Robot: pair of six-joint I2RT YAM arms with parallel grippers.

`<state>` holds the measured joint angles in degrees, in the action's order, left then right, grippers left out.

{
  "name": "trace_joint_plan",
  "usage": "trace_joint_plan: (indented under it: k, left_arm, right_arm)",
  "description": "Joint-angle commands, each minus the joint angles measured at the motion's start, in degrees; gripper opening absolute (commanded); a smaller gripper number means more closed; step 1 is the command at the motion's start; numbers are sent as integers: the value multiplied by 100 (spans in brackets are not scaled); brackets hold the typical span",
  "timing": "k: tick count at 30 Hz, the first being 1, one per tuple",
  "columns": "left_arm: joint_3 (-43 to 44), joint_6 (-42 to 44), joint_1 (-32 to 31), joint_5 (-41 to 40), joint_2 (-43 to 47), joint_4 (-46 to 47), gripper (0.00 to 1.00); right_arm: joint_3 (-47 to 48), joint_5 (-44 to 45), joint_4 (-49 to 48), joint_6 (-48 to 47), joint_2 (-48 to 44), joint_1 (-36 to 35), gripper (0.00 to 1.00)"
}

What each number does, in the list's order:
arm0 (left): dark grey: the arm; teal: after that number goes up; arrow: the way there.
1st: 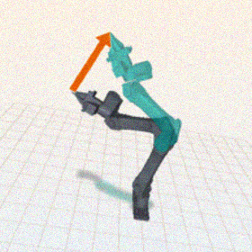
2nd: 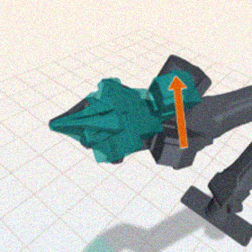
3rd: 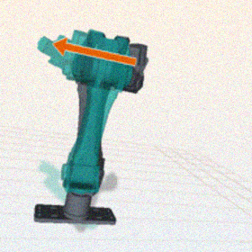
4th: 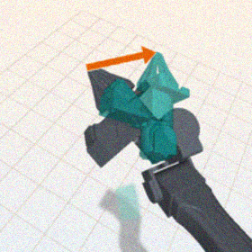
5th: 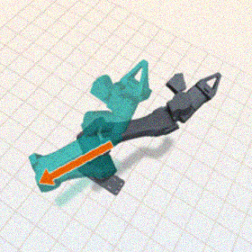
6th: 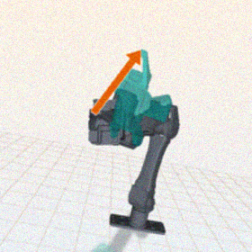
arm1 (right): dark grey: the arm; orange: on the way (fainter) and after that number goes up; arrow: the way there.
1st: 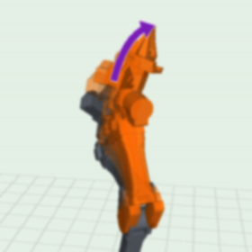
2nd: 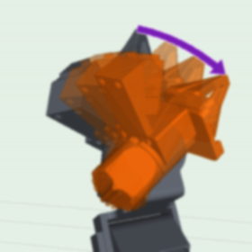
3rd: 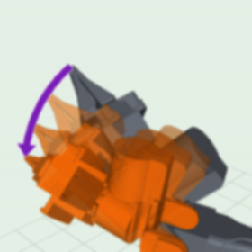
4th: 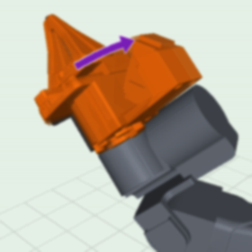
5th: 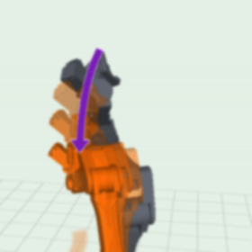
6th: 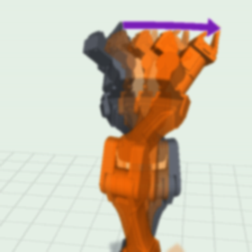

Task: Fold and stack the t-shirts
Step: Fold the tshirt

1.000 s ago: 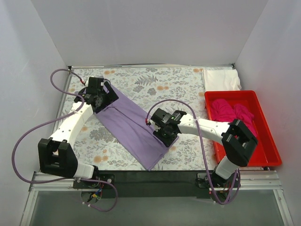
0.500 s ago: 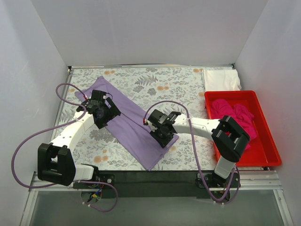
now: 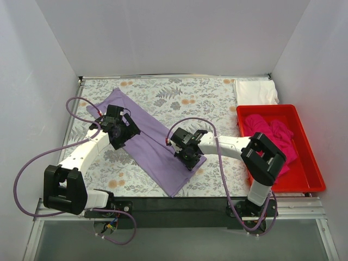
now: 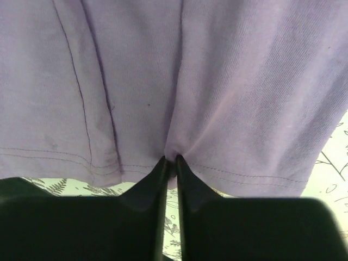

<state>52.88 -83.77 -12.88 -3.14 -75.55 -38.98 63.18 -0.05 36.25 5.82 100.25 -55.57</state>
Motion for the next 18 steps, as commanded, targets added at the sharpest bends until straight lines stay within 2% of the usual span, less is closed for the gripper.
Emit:
trace_joint_plan:
  k: [1, 3, 5, 12, 14, 18]
  left_arm:
    - [20, 10, -39, 15, 128, 5, 80]
    - [38, 27, -39, -3, 119, -4, 80]
    - [38, 44, -39, -11, 102, -4, 80]
    - [-15, 106, -39, -47, 14, -13, 80]
    - [-67, 115, -39, -38, -4, -13, 80]
    - [-138, 150, -47, -11, -30, -22, 80]
  right_arm:
    - [54, -47, 163, -55, -206, -33, 11]
    - [194, -135, 329, -177, -312, -33, 5]
    - [248, -196, 426, -283, -506, -33, 3]
    - [248, -486, 585, -556, -770, -24, 4]
    - [160, -583, 567, -556, -717, -24, 7]
    - [-7, -776, 576, -713, -568, -24, 22]
